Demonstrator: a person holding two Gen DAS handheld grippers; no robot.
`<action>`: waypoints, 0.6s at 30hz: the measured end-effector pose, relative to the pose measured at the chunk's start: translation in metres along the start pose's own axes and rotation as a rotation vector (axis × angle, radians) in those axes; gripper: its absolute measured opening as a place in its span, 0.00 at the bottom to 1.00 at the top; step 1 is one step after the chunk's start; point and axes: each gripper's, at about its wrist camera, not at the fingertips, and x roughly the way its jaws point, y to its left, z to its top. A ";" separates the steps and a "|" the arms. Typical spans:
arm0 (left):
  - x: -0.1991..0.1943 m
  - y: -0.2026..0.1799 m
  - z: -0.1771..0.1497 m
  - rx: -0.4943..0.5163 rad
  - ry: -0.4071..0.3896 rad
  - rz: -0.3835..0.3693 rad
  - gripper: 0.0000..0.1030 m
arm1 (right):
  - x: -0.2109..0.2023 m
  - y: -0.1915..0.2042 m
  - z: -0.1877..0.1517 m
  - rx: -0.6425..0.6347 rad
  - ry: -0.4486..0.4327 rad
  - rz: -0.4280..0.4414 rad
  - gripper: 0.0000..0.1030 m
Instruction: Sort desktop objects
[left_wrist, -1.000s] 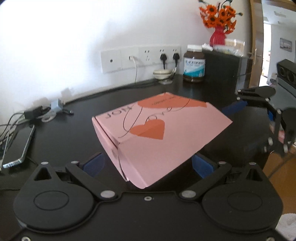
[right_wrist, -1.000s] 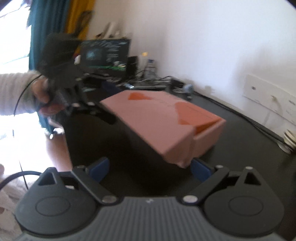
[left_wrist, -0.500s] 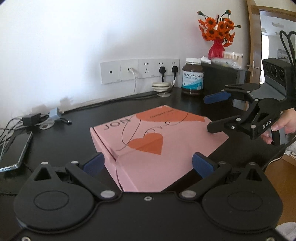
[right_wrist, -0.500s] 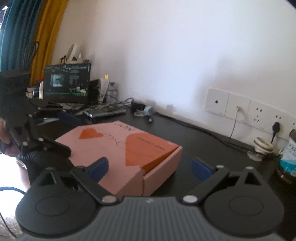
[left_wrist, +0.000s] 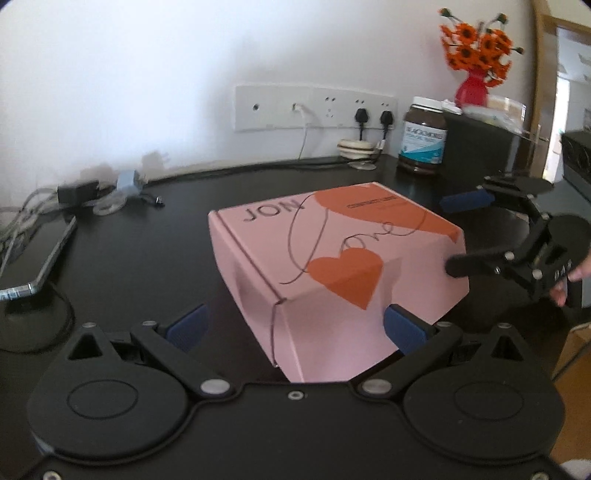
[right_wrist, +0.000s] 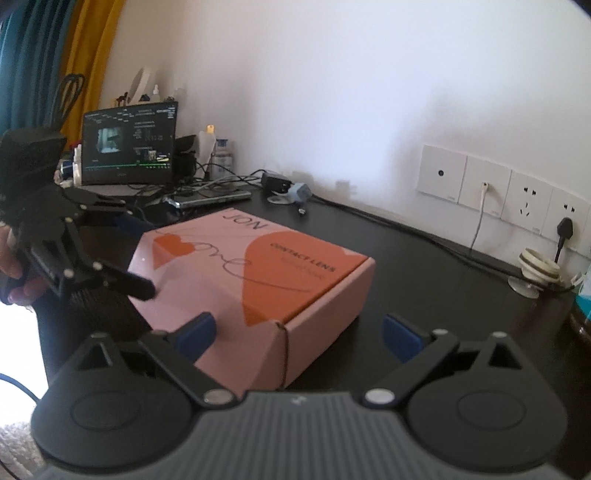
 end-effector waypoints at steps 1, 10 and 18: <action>0.002 0.001 0.000 -0.009 0.011 0.002 1.00 | 0.002 0.000 0.000 0.001 0.007 -0.001 0.94; 0.006 0.003 0.001 -0.011 0.042 0.015 1.00 | 0.011 0.010 -0.001 -0.047 0.071 0.005 0.95; 0.012 0.010 0.008 -0.016 0.038 0.082 1.00 | 0.009 -0.026 0.047 0.153 -0.077 0.079 0.99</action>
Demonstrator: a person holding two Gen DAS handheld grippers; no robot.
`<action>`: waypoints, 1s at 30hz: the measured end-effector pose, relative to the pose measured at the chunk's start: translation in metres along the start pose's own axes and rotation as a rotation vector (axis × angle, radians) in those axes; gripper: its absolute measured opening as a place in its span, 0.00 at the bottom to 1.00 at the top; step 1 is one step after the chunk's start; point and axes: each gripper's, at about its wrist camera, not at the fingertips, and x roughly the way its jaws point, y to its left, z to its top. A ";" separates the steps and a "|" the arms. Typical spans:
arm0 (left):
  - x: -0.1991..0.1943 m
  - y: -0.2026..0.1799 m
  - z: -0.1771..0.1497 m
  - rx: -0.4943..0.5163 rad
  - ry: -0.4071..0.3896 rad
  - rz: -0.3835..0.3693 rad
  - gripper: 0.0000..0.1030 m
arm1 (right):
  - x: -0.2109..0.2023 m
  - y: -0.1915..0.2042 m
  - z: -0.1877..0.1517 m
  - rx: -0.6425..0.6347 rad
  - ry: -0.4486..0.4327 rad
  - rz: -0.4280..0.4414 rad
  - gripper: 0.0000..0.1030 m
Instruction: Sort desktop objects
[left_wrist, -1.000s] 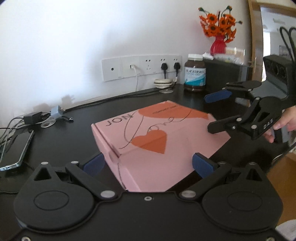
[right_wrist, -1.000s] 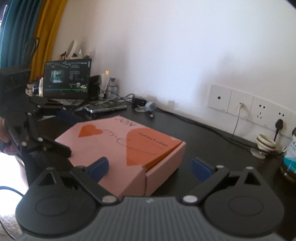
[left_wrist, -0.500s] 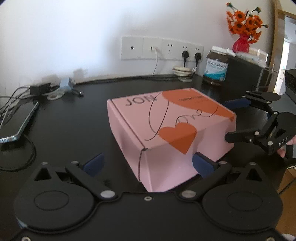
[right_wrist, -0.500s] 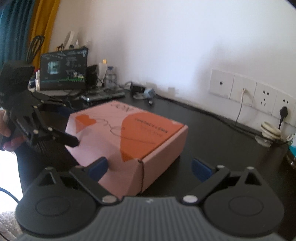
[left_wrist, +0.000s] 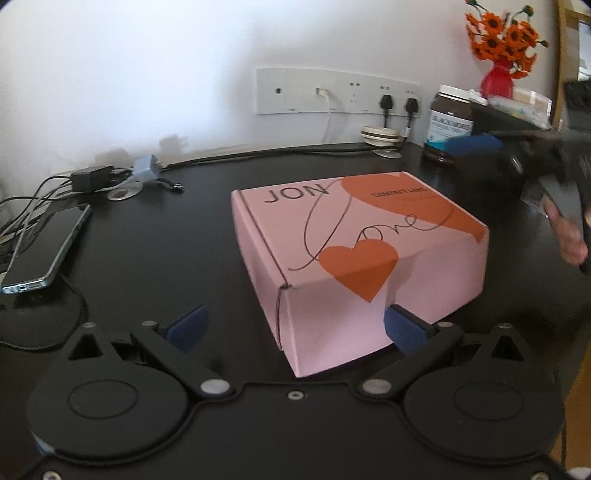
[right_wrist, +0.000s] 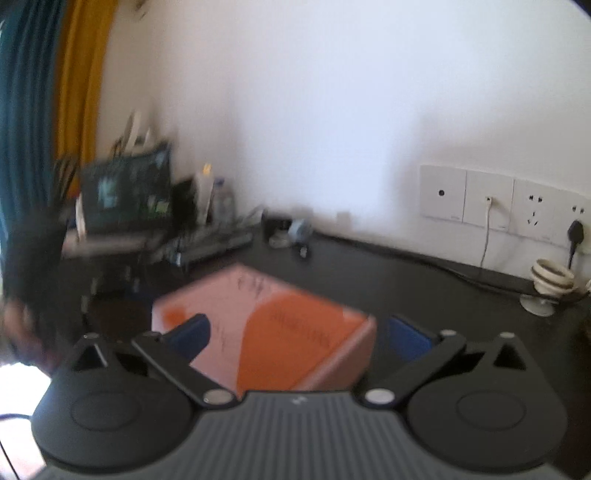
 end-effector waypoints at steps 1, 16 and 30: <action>0.000 0.003 0.001 -0.015 -0.003 0.018 1.00 | 0.010 -0.004 0.009 0.039 0.003 0.009 0.99; -0.013 0.018 -0.001 -0.179 -0.020 -0.013 1.00 | 0.083 -0.023 0.021 0.356 0.211 0.100 0.99; -0.029 -0.013 -0.009 -0.109 0.017 -0.144 1.00 | 0.039 -0.011 -0.003 0.538 0.233 0.189 0.99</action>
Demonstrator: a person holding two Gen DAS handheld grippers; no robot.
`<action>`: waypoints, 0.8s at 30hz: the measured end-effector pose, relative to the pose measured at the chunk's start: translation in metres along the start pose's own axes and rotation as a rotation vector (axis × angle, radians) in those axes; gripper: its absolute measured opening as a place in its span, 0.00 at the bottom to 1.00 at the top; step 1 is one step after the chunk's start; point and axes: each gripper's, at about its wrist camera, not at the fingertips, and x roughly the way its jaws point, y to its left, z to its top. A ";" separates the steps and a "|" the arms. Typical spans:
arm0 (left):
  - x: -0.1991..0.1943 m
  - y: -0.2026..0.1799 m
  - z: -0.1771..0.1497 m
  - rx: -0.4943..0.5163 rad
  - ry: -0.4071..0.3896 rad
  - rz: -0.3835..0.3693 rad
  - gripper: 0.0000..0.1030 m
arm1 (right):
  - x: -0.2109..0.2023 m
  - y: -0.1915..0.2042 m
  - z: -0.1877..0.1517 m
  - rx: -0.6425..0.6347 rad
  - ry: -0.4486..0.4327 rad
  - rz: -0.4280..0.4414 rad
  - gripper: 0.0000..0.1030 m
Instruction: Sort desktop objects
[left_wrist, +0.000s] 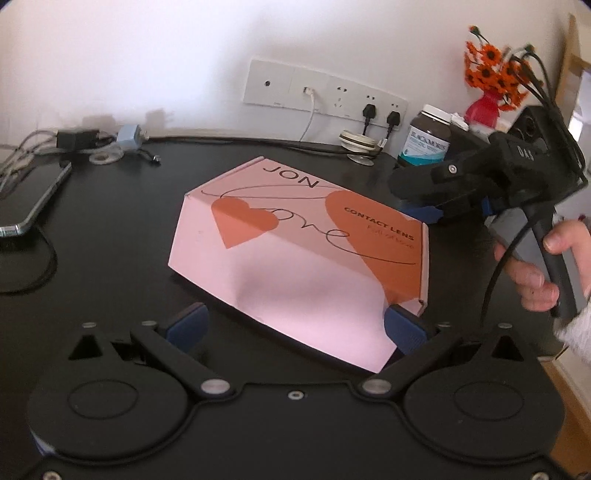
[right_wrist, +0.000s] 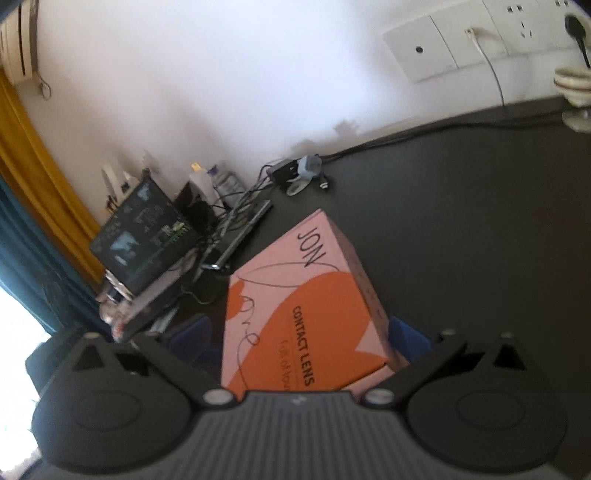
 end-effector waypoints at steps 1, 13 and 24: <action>0.000 -0.001 -0.001 0.010 -0.002 -0.002 1.00 | -0.001 0.000 0.000 0.002 0.002 0.007 0.99; 0.004 0.013 0.003 -0.158 -0.030 -0.165 1.00 | -0.001 -0.004 -0.008 0.110 0.045 0.123 0.99; 0.004 0.007 -0.005 -0.129 -0.029 -0.121 1.00 | 0.013 0.000 -0.005 0.162 0.039 0.127 0.99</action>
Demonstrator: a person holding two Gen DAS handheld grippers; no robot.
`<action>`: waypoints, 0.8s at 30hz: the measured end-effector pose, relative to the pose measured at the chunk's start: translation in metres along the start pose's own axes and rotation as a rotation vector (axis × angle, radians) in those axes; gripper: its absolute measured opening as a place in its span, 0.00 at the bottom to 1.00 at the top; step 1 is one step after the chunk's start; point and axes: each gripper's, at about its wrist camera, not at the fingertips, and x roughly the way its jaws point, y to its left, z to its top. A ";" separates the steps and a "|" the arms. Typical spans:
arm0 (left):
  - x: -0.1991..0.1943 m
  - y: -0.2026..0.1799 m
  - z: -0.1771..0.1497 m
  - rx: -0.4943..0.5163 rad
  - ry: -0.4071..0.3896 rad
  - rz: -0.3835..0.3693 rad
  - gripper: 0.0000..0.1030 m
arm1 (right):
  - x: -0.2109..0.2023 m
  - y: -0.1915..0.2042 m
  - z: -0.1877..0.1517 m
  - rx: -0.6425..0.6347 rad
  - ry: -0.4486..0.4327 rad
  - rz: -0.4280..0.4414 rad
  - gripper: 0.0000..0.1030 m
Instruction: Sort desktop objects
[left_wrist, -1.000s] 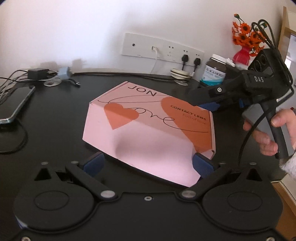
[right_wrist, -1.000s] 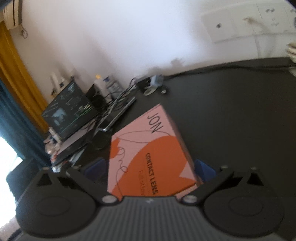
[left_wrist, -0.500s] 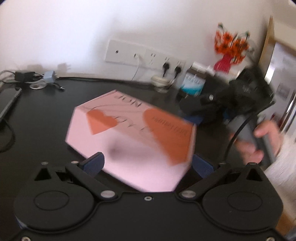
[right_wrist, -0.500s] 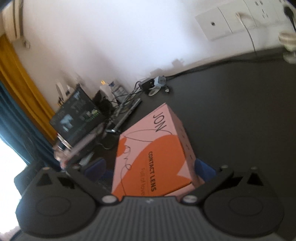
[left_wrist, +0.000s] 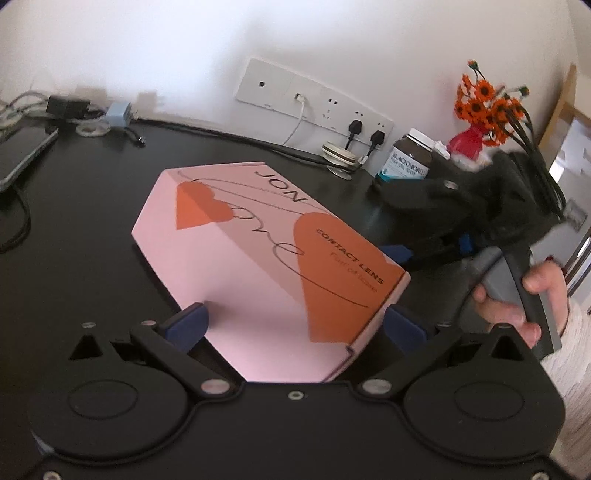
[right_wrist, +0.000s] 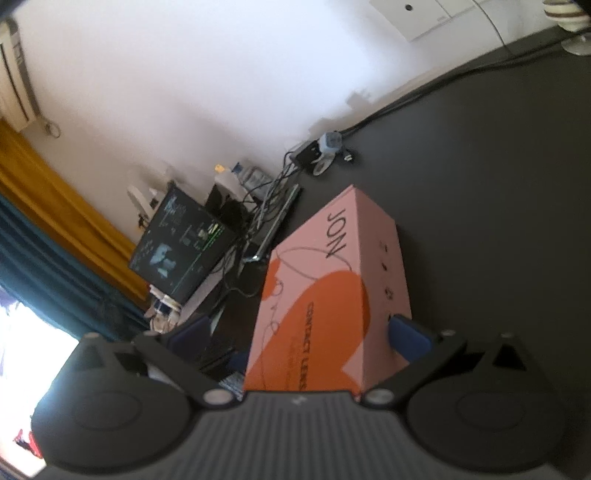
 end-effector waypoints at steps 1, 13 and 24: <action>0.000 -0.004 -0.001 0.023 -0.002 0.008 1.00 | 0.002 0.001 -0.001 -0.007 0.000 -0.003 0.99; 0.009 -0.023 -0.011 0.095 -0.010 0.100 1.00 | 0.009 0.008 -0.012 0.006 0.007 -0.007 1.00; 0.006 -0.038 -0.020 0.130 0.040 0.057 1.00 | 0.007 -0.007 -0.007 0.048 -0.018 0.020 0.99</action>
